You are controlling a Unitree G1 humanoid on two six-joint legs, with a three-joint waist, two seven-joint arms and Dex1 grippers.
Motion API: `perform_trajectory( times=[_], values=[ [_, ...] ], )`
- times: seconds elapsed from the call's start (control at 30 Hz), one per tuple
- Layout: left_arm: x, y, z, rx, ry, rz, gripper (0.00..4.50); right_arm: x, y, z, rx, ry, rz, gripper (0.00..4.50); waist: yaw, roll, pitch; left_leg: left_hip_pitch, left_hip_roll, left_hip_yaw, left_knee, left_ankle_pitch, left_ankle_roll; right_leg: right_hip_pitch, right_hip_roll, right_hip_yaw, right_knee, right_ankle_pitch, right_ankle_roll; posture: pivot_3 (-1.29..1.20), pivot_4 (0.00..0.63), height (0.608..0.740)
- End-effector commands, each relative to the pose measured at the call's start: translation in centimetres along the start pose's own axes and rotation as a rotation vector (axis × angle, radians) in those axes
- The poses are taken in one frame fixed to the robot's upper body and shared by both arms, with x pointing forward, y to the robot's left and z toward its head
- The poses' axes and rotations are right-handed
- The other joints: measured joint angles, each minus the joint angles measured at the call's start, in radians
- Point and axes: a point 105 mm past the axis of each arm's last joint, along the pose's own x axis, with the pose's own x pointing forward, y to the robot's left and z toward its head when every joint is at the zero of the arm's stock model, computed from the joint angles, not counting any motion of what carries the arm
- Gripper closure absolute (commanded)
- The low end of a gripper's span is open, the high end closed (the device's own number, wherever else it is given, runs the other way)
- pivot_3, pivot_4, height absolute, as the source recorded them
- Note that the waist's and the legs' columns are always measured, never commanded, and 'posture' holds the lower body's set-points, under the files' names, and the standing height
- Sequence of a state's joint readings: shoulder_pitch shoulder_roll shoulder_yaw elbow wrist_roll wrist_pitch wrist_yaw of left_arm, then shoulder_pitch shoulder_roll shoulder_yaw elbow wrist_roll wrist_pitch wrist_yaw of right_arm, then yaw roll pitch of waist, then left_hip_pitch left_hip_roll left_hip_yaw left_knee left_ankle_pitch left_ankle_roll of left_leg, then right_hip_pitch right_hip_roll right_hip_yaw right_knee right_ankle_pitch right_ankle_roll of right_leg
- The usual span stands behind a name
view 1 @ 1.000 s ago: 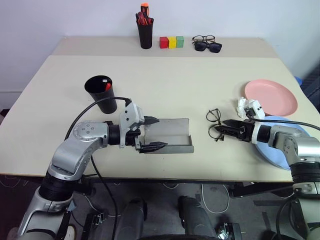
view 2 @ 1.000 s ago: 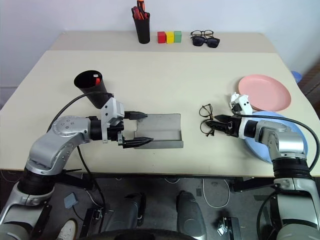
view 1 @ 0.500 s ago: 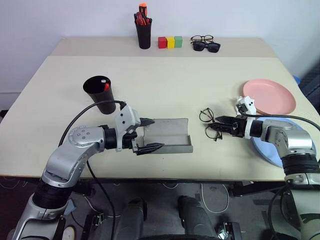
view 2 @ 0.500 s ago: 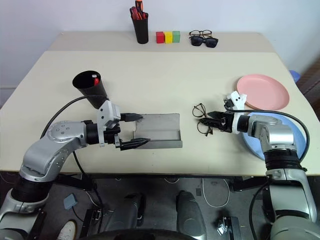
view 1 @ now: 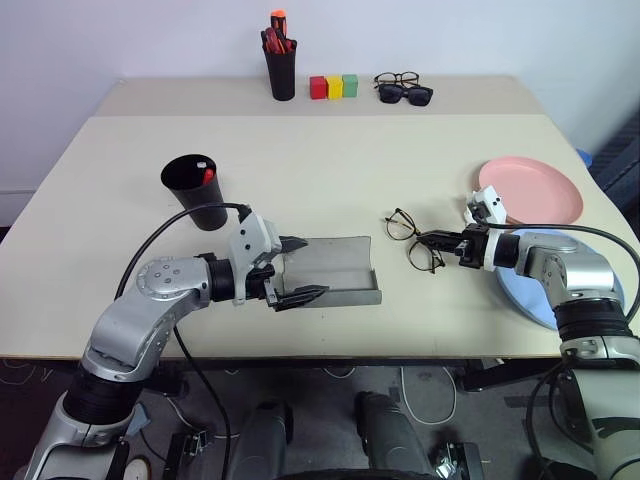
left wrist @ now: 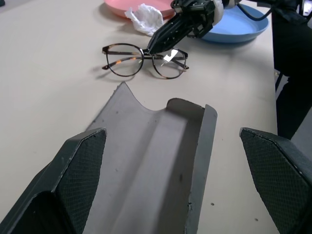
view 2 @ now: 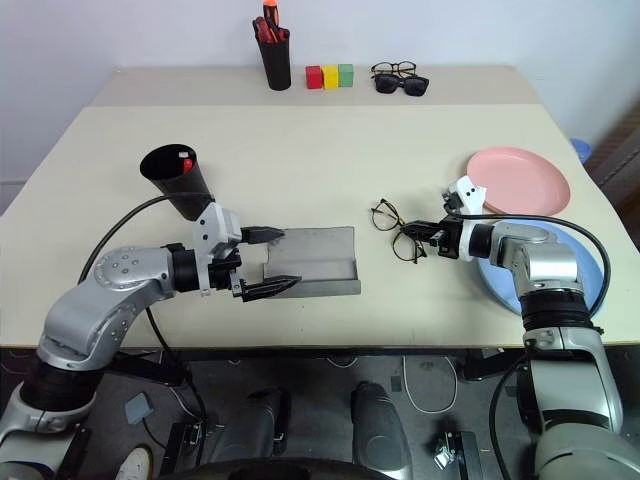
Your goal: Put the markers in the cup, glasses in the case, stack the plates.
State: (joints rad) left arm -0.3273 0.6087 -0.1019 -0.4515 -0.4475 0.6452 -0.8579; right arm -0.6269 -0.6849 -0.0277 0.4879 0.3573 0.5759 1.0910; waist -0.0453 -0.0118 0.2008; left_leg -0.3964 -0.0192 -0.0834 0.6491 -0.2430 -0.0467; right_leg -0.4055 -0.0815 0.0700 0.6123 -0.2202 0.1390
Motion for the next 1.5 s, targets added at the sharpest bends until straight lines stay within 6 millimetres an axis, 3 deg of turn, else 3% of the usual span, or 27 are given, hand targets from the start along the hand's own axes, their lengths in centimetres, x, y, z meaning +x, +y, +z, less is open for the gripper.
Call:
perform_trajectory(
  times=[0.03, 0.23, 0.43, 0.63, 1.0, 1.33, 1.43, 1.5],
  values=[
    [-0.4, -0.2, 0.9, 0.037, -0.027, 0.008, 0.00, -0.7, 0.4, 1.6, -0.068, -0.055, 0.008, 4.48, 0.000, 0.000, 0.000, 0.000, 0.000, 0.000, 0.000, 0.000, 0.000, 0.000, 0.000, 0.000, 0.000, 0.000, 0.000, 0.00, 0.150, 0.740],
    [-1.4, 0.6, -0.3, -0.014, -0.035, 0.100, 0.00, -0.8, 5.0, 7.2, -0.259, -0.306, 0.145, 4.48, -0.004, 0.001, 0.000, 0.000, 0.000, 0.000, -0.001, 0.000, 0.000, -0.001, 0.000, 0.001, 0.000, 0.000, 0.000, 0.00, 0.150, 0.740],
    [-3.4, 1.0, -2.0, -0.045, -0.038, 0.182, 0.00, 0.6, 10.4, 9.1, -0.346, -0.390, 0.288, 4.48, 0.001, 0.000, 0.000, 0.001, 0.001, 0.000, -0.002, 0.000, 0.000, -0.001, 0.000, 0.001, 0.000, -0.001, -0.001, 0.00, 0.150, 0.740],
    [-5.7, 1.4, -2.8, -0.061, -0.006, 0.191, 0.00, 2.5, 13.4, 7.1, -0.373, -0.362, 0.366, 4.48, 0.004, 0.000, 0.000, 0.000, 0.001, 0.000, -0.003, 0.000, 0.000, -0.001, 0.000, 0.000, 0.000, -0.002, -0.002, 0.00, 0.150, 0.740],
    [-7.3, 2.2, -3.1, -0.027, 0.024, 0.250, 0.00, 4.1, 13.3, 4.0, -0.470, -0.258, 0.328, 4.48, 0.000, 0.000, 0.000, 0.001, 0.001, 0.000, -0.004, 0.000, 0.000, -0.002, 0.000, 0.000, 0.000, -0.003, -0.003, 0.00, 0.150, 0.740],
    [-7.6, 2.3, -3.3, -0.034, 0.026, 0.267, 0.00, 4.3, 14.0, 0.5, -0.424, -0.131, 0.400, 4.48, 0.001, 0.000, 0.000, 0.000, 0.001, 0.000, -0.004, 0.000, 0.000, -0.002, 0.000, 0.000, 0.000, -0.003, -0.003, 0.00, 0.150, 0.740],
    [-7.8, 2.5, -3.2, -0.052, 0.022, 0.284, 0.00, 4.1, 13.6, -0.6, -0.433, -0.079, 0.402, 3.56, 0.001, 0.000, 0.000, 0.000, 0.001, 0.000, -0.004, 0.000, 0.000, -0.002, 0.000, 0.000, 0.000, -0.003, -0.004, 0.00, 0.150, 0.740],
    [-7.9, 2.5, -3.2, -0.054, 0.021, 0.286, 0.00, 4.0, 13.4, -0.5, -0.438, -0.089, 0.386, 2.56, 0.001, 0.000, 0.000, 0.000, 0.001, 0.000, -0.004, 0.000, 0.000, -0.002, 0.000, 0.000, 0.000, -0.004, -0.004, 0.00, 0.150, 0.740]
  ],
)
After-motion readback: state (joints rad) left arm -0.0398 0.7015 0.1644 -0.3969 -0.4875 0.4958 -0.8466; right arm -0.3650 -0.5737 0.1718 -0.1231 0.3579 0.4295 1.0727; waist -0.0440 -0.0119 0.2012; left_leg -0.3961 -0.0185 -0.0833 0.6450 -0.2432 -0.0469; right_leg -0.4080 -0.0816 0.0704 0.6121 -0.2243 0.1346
